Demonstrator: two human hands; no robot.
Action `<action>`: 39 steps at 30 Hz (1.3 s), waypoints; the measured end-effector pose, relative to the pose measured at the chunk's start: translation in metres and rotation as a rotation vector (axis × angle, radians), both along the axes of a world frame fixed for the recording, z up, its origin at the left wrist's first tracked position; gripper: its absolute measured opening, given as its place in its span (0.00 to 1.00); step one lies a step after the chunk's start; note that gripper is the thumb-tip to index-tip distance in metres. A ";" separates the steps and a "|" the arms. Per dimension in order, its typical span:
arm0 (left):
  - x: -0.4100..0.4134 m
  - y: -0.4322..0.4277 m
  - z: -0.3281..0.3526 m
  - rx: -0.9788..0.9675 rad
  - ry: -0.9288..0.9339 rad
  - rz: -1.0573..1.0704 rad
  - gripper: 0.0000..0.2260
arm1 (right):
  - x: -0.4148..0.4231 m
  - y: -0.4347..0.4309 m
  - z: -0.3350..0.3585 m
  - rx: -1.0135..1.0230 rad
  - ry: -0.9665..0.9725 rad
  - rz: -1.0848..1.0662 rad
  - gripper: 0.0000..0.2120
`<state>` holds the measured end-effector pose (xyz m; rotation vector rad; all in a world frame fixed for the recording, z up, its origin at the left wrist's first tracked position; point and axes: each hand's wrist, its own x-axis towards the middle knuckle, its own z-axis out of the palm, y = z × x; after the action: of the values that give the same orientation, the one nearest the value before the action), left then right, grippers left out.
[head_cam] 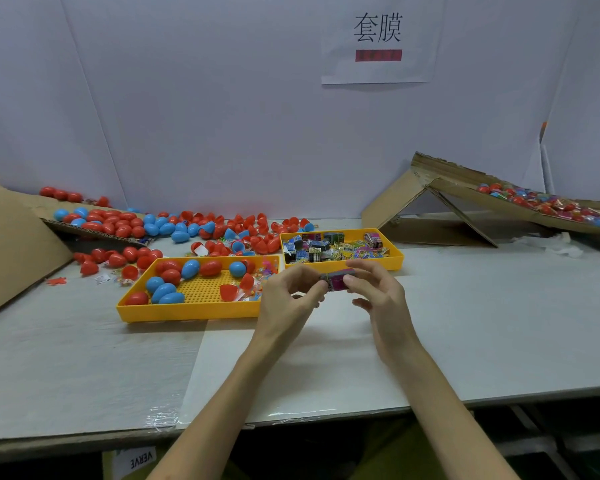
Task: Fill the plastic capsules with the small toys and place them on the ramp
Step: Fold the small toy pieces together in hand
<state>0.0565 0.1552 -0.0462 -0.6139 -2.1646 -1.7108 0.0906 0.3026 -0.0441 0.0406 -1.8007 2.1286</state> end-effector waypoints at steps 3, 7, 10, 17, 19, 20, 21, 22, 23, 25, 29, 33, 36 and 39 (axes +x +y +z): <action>0.002 0.000 0.000 -0.020 0.029 -0.067 0.03 | 0.001 -0.003 -0.002 0.159 0.070 0.012 0.12; 0.004 -0.001 0.001 -0.036 0.051 -0.124 0.06 | 0.002 -0.003 -0.003 0.216 0.123 -0.004 0.04; 0.003 0.000 0.001 -0.020 0.035 -0.129 0.04 | 0.002 -0.003 -0.003 0.176 0.117 0.003 0.04; 0.000 -0.001 -0.001 -0.003 0.004 -0.094 0.02 | 0.000 -0.005 -0.003 0.112 0.079 0.025 0.03; -0.001 0.000 -0.002 0.009 -0.016 -0.092 0.03 | 0.002 -0.005 -0.002 0.078 0.064 0.029 0.02; -0.002 0.000 -0.002 0.012 -0.025 -0.094 0.03 | 0.002 -0.005 -0.001 0.070 0.059 0.026 0.02; -0.002 0.000 -0.002 0.013 -0.033 -0.099 0.03 | 0.002 -0.005 -0.001 0.064 0.056 0.023 0.02; -0.002 0.000 -0.002 0.017 -0.042 -0.106 0.03 | 0.002 -0.005 -0.001 0.061 0.055 0.021 0.02; -0.002 0.000 -0.002 0.025 -0.052 -0.113 0.02 | 0.002 -0.004 0.000 0.063 0.055 0.018 0.03; -0.002 0.001 -0.001 0.037 -0.069 -0.116 0.03 | 0.003 -0.005 0.001 0.071 0.054 0.011 0.03; -0.002 0.001 -0.001 0.031 -0.074 -0.112 0.03 | 0.003 -0.003 0.000 0.084 0.050 0.003 0.02; -0.001 -0.001 0.001 0.079 -0.101 -0.150 0.05 | 0.004 -0.002 0.000 0.067 0.035 0.096 0.10; 0.001 -0.003 0.004 0.121 -0.146 -0.209 0.04 | 0.005 -0.005 0.000 0.149 0.062 0.088 0.13; 0.001 -0.003 0.005 0.143 -0.174 -0.212 0.05 | 0.006 -0.006 0.002 0.069 0.070 0.090 0.09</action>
<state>0.0572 0.1518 -0.0415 -0.7006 -2.1296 -2.0807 0.0961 0.2969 -0.0423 0.2142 -1.8639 2.0964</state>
